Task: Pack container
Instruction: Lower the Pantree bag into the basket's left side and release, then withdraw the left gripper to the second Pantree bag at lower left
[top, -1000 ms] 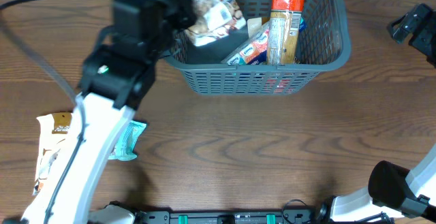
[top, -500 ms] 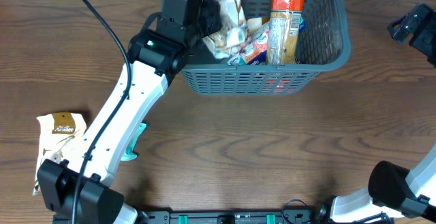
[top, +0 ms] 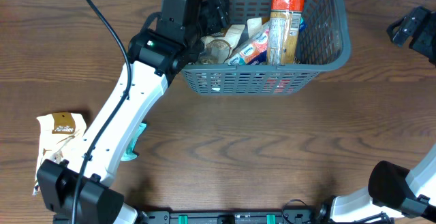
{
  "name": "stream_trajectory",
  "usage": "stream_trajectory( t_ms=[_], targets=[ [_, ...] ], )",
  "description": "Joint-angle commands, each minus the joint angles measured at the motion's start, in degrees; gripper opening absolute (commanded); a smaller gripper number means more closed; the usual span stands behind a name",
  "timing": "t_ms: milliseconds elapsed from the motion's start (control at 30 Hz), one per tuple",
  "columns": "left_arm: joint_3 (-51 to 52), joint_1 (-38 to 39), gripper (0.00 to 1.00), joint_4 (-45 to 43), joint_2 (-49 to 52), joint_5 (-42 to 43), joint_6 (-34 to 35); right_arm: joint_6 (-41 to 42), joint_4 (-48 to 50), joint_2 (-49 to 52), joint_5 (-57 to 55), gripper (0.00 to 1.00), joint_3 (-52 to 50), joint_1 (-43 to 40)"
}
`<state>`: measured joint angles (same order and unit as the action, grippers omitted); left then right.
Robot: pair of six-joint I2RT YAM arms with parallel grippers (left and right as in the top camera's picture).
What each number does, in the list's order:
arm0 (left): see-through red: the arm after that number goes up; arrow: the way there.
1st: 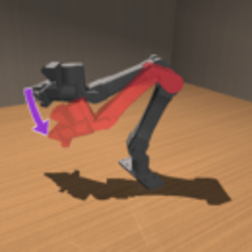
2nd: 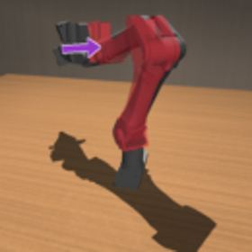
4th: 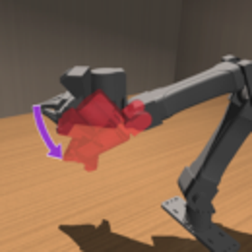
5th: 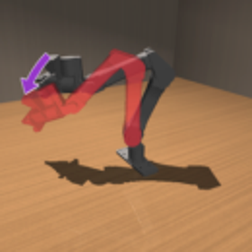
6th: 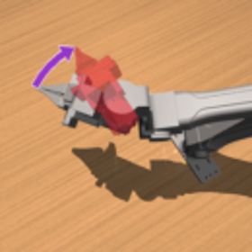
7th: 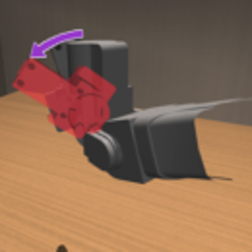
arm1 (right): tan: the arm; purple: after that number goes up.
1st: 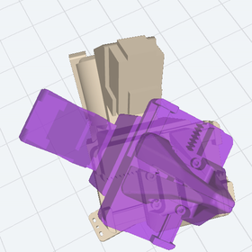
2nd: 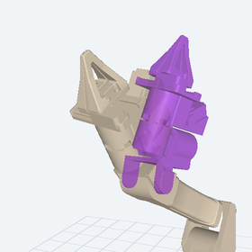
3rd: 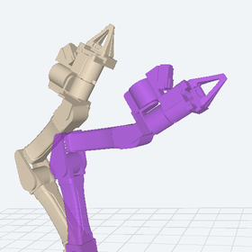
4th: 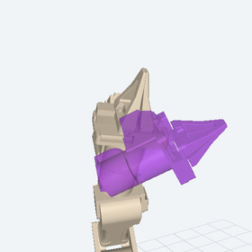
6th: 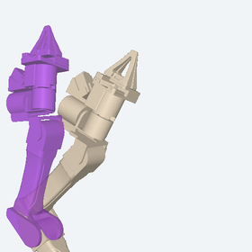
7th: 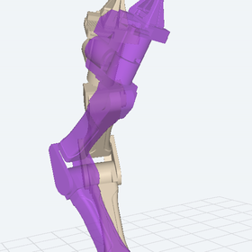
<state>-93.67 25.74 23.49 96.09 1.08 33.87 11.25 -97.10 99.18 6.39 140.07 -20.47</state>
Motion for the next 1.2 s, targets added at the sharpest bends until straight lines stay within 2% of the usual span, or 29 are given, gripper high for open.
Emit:
stream_trajectory(
  t_ms=[0,100,267,367,500,700,800,933,1067,1167],
  targets=[
    [-1.81,0.0,0.79,-0.22,-3.54,-2.29,-6.12,-1.36,-0.15,0.07,-0.7,0.99,-0.15,-0.24],
    [-3.54,0.0,0.86,1.25,-7.39,-8.52,-8.61,-2.58,0.17,0.07,-3.69,0.99,-0.15,-0.24],
    [-3.78,-0.04,1.0,7.58,-15.87,-24.11,-10.29,-2.58,0.2,0.07,-7.96,0.99,-0.15,-0.24],
    [-3.78,-0.07,0.99,14.19,-20.85,-31.8,-10.25,-2.58,0.26,0.07,-8.57,0.99,-0.15,-0.24],
    [-3.76,-0.26,0.99,24.68,-26.16,-36.57,-9.42,-2.56,0.46,0.07,-9.66,0.99,-0.15,-0.24],
    [-3.76,-6.12,0.99,42.64,-31.39,-41.9,6.43,-2.56,0.37,0.07,-9.62,0.99,-0.15,-0.24],
    [-3.76,-11.72,0.98,51.56,-32.33,-45.31,19.61,-2.56,0.37,0.07,-9.62,0.99,-0.15,-0.24],
    [-3.74,-19.43,0.99,61.05,-32.44,-45.2,36.52,-2.56,0.37,0.07,-9.62,0.99,-0.15,-0.24],
    [-3.17,-26.27,0.98,65.85,-32.44,-45.27,47.84,-2.56,0.37,0.07,-9.62,0.99,-0.15,-0.24],
    [-2.16,-31.87,0.99,66.42,-32.2,-45.22,51.21,-2.56,0.35,0.07,-9.62,0.99,-0.15,-0.24]
  ],
)
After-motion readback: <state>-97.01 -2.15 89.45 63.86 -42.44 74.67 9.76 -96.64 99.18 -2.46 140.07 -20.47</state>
